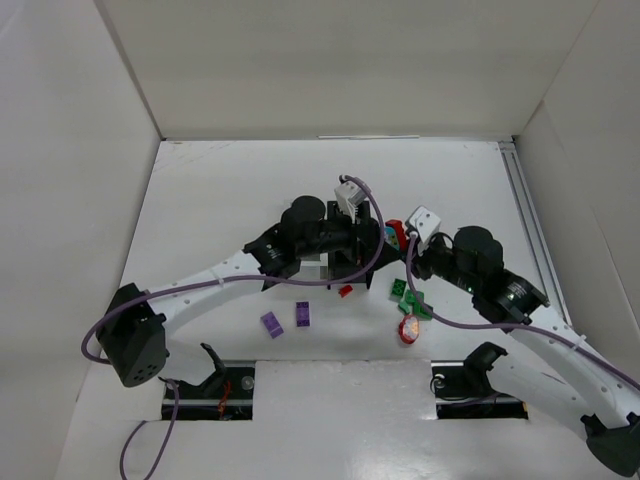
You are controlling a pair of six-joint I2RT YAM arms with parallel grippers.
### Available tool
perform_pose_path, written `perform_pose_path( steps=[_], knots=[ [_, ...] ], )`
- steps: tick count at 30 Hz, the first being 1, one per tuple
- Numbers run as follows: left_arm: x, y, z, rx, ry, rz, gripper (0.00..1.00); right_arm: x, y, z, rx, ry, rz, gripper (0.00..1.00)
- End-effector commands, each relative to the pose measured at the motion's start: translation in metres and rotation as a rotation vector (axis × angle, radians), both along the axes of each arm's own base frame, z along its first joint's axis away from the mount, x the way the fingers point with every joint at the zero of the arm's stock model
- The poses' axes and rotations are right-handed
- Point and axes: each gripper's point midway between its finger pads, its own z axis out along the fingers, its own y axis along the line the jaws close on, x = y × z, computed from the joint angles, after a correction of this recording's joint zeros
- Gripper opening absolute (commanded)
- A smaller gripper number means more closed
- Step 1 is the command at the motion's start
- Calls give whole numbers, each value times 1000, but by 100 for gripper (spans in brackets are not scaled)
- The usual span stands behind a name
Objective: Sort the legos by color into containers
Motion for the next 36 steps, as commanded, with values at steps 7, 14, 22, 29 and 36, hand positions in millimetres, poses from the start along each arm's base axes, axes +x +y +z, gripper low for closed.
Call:
perform_pose_path(
  steps=[7,14,22,29,36],
  knots=[
    [9,-6,53,-119,-88,21,71,2,8,31,42,-86,20,3],
    [12,-10,41,-92,-56,22,30,1,7,41,65,-117,17,3],
    [16,19,31,-26,-64,139,14,24,-40,40,-49,-98,-265,3],
    [41,76,27,18,-87,392,13,45,-58,44,-73,-114,-352,3],
    [141,146,-10,164,-123,682,18,44,-67,41,-126,-113,-360,5]
  ],
)
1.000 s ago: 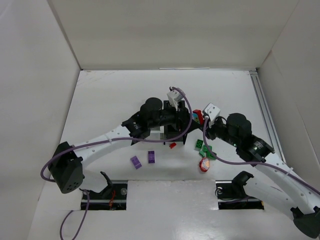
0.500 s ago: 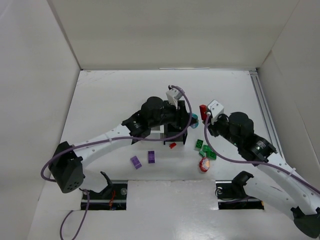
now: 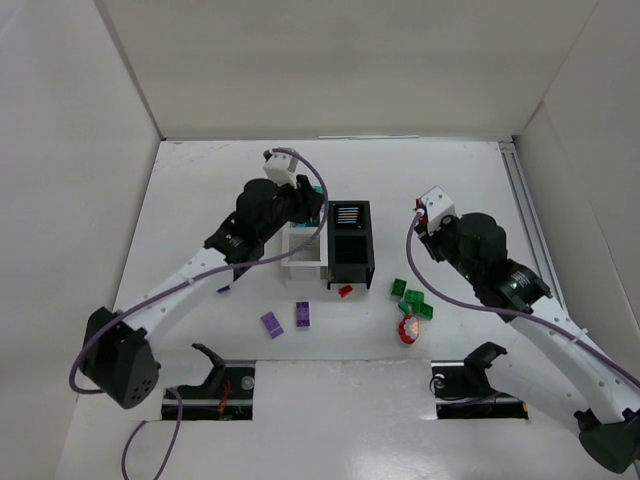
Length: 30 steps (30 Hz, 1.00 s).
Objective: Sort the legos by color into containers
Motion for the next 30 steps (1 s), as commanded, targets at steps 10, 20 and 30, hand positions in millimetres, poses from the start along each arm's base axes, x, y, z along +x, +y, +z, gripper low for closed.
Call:
perform_pose_path(
  steps=[10,20,30],
  knots=[
    [86,35,-75,182,105,186,24,6,-7,19,-27,-32,-15,6],
    [76,44,-82,179,122,213,51,7,-3,16,-29,-21,14,8],
    [59,54,-41,139,68,216,89,-5,37,8,-77,3,297,10]
  ],
)
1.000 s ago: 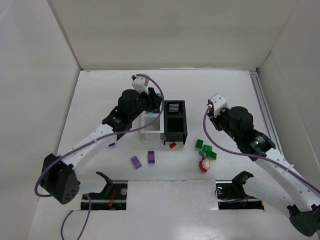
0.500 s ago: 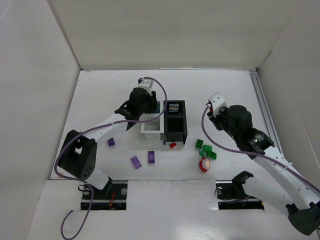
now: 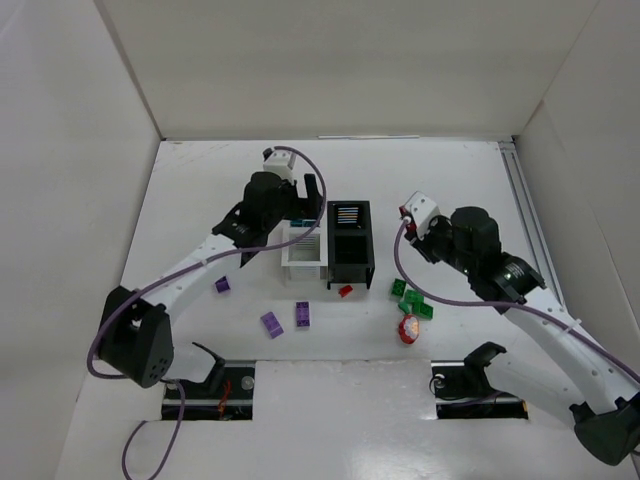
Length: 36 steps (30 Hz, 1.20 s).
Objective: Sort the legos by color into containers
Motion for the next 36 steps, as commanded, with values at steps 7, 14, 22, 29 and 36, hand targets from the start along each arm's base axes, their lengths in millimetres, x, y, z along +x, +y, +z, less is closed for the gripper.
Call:
perform_pose_path(
  steps=[7,14,22,29,36],
  knots=[
    [-41,34,54,-104,-62,82,100,-28,86,-5,-51,60,459,11],
    [-80,68,44,-199,-27,201,100,-20,111,-21,-72,100,513,11],
    [-90,85,31,-232,8,293,100,-1,130,-20,-48,79,515,12],
    [-94,98,10,-203,99,393,100,2,135,-37,-77,125,515,12],
    [-96,103,3,-213,158,461,100,-4,130,-46,-94,150,502,37]
  ],
)
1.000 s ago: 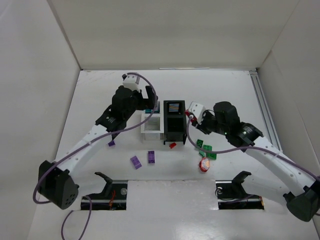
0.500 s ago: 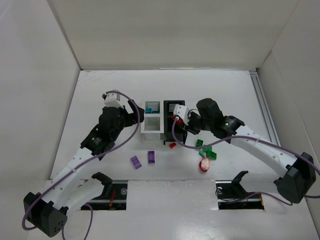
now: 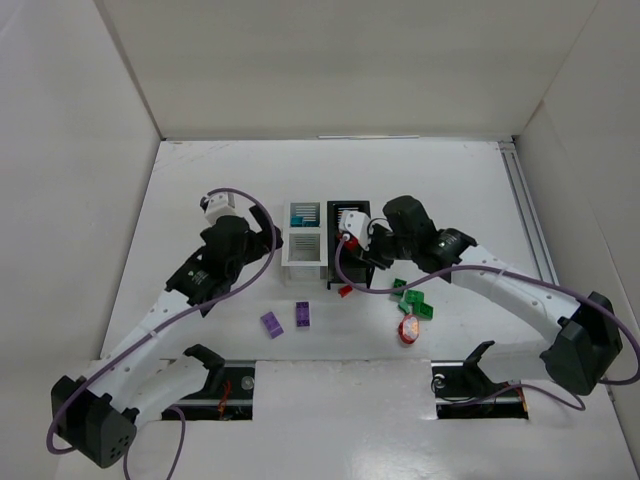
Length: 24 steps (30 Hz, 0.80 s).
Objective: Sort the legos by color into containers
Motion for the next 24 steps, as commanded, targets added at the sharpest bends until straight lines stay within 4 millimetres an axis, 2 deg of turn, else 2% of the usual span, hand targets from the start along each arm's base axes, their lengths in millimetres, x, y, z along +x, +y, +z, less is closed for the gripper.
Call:
perform_pose_path(
  steps=[1,2,5,9,12,14,15,16,17,18,20,21,22,24],
  knots=[
    [3,6,12,-29,-5,59,100,2,8,21,45,-45,12,40],
    [1,6,9,-33,9,66,100,2,8,21,45,-45,12,45],
    [-2,7,2,-35,44,79,100,3,7,24,47,-55,5,52],
    [-6,10,-4,-37,71,102,100,1,5,26,47,-55,5,57],
    [-10,19,-18,-29,130,161,100,-1,3,31,55,-64,5,58],
    [-9,31,-25,-22,160,205,100,-3,1,34,57,-66,5,60],
    [-9,44,-35,-17,192,260,100,-6,-1,38,62,-71,5,61],
    [-10,51,-43,-20,215,277,100,-6,-2,49,81,-93,5,64],
    [-11,54,-51,-35,246,282,100,-6,-5,51,77,-101,-6,65],
    [-7,69,-55,-55,252,338,100,-6,-8,56,75,-113,-20,70],
    [-7,79,-69,-77,281,353,100,-6,-15,68,80,-143,-44,95],
    [-6,84,-72,-80,282,365,100,-3,-20,71,73,-162,-69,100],
    [-3,94,-71,-89,273,402,100,-2,-23,69,58,-160,-83,100],
    [-4,95,-81,-99,305,405,100,2,-30,73,51,-181,-127,100]
  ],
)
